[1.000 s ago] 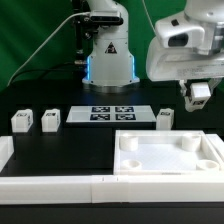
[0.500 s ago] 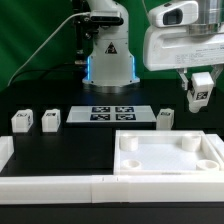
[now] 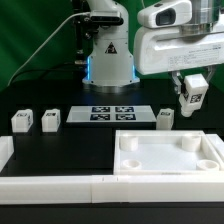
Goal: Assemble one leg
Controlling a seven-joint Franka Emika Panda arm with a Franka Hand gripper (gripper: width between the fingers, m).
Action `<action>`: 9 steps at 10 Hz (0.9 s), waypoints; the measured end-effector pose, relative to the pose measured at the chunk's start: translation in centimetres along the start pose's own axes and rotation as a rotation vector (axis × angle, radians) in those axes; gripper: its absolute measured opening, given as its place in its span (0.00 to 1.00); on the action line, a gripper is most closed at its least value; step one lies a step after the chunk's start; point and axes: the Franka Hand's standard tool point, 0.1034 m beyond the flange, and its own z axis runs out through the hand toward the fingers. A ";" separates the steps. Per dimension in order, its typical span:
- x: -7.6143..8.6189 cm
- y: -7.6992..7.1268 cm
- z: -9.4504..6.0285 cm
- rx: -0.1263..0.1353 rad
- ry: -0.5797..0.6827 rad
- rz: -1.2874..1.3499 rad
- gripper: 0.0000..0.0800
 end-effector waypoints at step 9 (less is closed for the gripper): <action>4.4 3.2 -0.4 -0.077 0.481 -0.061 0.36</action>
Offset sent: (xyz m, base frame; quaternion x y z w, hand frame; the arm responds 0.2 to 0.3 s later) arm 0.0000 0.0000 0.0000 0.0000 0.0000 0.0000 1.0000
